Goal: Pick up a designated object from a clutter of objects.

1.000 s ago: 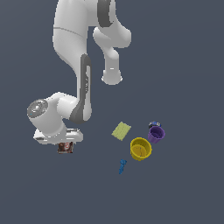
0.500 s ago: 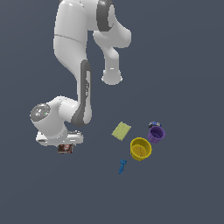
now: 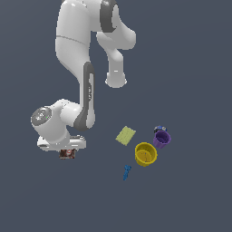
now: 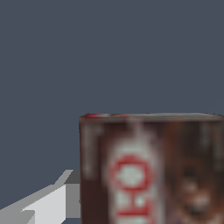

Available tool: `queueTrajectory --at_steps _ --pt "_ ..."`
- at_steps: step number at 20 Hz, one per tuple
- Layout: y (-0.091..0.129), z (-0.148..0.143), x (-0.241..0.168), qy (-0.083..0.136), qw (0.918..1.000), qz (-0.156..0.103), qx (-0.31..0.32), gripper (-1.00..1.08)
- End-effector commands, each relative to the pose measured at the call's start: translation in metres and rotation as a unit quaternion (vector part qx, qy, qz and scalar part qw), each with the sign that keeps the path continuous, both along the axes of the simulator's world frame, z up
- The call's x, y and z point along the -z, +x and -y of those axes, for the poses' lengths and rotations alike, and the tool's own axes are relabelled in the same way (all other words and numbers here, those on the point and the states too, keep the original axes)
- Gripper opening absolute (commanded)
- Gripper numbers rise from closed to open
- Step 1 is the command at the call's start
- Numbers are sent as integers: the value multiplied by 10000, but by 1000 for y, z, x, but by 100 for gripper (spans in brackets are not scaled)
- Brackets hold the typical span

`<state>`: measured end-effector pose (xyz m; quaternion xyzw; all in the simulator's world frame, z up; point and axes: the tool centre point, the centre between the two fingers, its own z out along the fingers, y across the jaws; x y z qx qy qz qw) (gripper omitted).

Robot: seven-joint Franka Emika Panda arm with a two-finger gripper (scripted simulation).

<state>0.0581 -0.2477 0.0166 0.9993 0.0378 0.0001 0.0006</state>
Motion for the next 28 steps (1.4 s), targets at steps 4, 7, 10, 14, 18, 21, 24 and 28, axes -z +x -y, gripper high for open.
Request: queueTrajectory --at_steps 4,7,10,14,18,21,24,28 --pt "-1 -4 -8 1 10000 0 -3 -100" --pt "-3 -9 -18 1 10000 0 -3 -100" --pt "-6 -15 -32 1 10000 0 -3 -100" --pt "-11 -27 -57 4 10000 1 -4 -100" --pt "-17 -43 -92 4 10000 1 -4 -100" --pt "-23 -57 -121 4 10000 1 -4 -100" --pt "-28 -70 -151 4 10000 1 -4 -100" --pt "-35 -90 -193 2 10000 -1 -5 -100"
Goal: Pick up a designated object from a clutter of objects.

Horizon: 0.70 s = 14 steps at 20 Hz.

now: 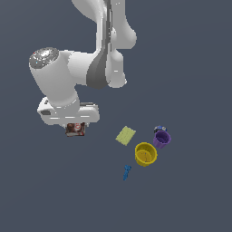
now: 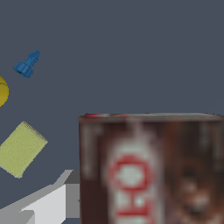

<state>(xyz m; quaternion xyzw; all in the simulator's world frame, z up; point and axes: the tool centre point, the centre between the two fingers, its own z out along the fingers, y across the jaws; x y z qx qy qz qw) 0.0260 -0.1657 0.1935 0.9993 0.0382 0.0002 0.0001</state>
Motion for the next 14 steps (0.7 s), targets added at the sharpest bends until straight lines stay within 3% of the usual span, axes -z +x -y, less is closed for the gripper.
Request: queueTrajectory --at_steps 1,14 --pt "-5 -13 -28 -3 10000 -1 -1 -100" --pt "-22 -66 -147 -7 10000 -3 -5 -100"
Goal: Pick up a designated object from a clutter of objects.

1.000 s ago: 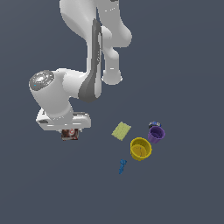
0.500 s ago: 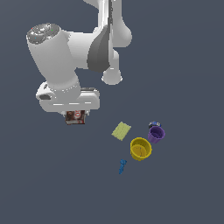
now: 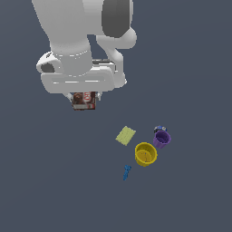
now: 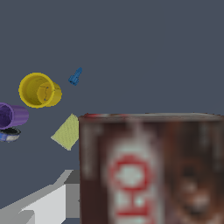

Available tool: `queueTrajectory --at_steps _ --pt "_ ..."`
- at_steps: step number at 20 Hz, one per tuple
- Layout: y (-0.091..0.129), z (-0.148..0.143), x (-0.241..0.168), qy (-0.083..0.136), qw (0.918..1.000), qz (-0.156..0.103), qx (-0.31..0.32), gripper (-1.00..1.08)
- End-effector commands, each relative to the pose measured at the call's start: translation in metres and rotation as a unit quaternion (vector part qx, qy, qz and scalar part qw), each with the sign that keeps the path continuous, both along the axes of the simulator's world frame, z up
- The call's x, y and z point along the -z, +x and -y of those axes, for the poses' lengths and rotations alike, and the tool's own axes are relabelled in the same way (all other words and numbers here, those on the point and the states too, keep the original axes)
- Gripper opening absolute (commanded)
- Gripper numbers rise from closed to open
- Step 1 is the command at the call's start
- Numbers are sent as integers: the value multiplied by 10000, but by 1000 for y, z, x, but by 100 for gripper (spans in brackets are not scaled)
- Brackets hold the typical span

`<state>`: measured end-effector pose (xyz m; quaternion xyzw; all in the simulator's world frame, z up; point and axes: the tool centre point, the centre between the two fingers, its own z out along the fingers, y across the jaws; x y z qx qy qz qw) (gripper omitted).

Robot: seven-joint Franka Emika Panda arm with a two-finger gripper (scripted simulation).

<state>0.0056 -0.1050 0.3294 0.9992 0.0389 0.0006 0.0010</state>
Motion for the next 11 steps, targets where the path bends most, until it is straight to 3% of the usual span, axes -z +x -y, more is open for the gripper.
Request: queueTrajectory --at_steps 1,11 --pt "-3 -8 -16 1 10000 -8 1 -100" --pt "-4 -20 -43 8 10000 -7 -2 -100"
